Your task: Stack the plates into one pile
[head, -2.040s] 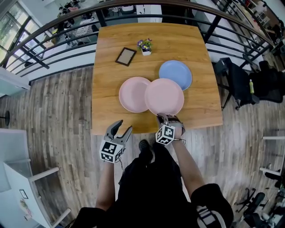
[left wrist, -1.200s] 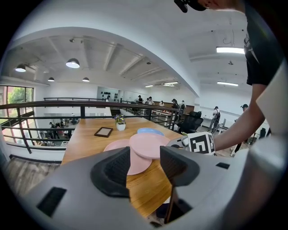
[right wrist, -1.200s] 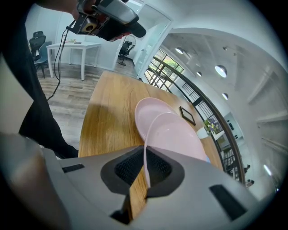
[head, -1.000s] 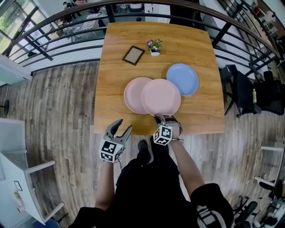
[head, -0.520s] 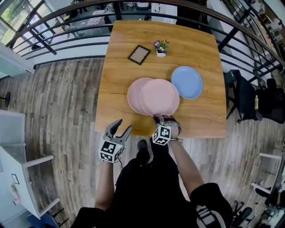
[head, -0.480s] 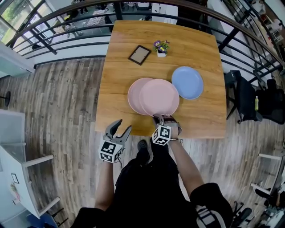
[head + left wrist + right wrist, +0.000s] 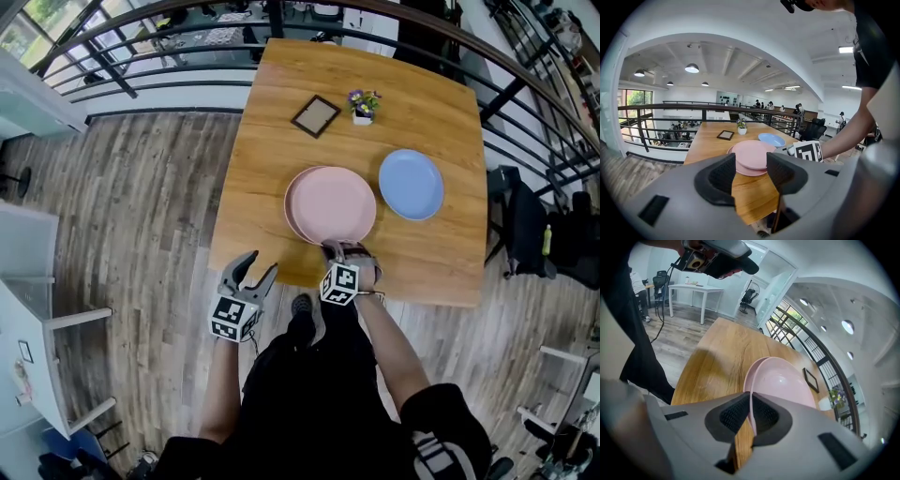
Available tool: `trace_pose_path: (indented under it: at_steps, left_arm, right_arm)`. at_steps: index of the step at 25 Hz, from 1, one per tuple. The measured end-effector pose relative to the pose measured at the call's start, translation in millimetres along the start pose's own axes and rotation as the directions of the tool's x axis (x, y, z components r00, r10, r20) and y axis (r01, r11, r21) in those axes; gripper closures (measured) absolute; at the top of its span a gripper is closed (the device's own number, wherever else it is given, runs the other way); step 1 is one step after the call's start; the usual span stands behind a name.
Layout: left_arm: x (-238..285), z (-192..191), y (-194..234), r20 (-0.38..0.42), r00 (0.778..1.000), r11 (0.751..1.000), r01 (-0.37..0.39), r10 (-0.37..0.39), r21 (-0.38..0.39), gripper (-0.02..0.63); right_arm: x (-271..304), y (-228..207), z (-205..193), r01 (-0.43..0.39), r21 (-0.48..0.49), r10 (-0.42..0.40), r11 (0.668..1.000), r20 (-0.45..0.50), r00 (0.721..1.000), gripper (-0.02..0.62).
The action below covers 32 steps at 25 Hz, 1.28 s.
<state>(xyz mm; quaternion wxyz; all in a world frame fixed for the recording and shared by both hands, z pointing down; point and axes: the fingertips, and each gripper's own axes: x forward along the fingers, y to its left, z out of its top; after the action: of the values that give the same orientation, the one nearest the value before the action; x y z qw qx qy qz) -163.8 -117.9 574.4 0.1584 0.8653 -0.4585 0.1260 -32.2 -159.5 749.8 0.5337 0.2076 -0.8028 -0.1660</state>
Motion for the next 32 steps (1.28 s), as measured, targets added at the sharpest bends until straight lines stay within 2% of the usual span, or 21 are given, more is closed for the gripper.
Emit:
trace_pose_path:
  at_steps: [10,13,16,24,32]
  left_arm:
    - [-13,-2,13,0.021,0.998,0.999,-0.053,0.053,-0.008,0.387]
    - [-14,-4,14,0.017,0.998,0.998,-0.057,0.057,-0.009,0.387]
    - [-14,-2,11,0.018,0.999,0.999,-0.049,0.05,-0.011,0.387]
    - [-10,3,1,0.026,0.999,1.0,-0.021,0.021,0.01,0.387]
    - [3,4,-16,0.011,0.999,0.999,0.033,-0.034,0.029,0.387]
  right_arm:
    - [19,6,17,-0.044,-0.029,0.044,0.999,0.012,0.999,0.56]
    - [21,7,22,-0.061,0.007,0.061,0.998,0.028,0.998,0.472]
    - [17,6,24,-0.065,0.031,0.064,0.997,0.044,0.997,0.448]
    - [-1,-7,17,-0.01,0.116,0.003,0.993,0.065,0.998,0.448]
    - [-14,-12,-12,0.027,0.196,-0.035,0.98,0.038,0.999,0.454]
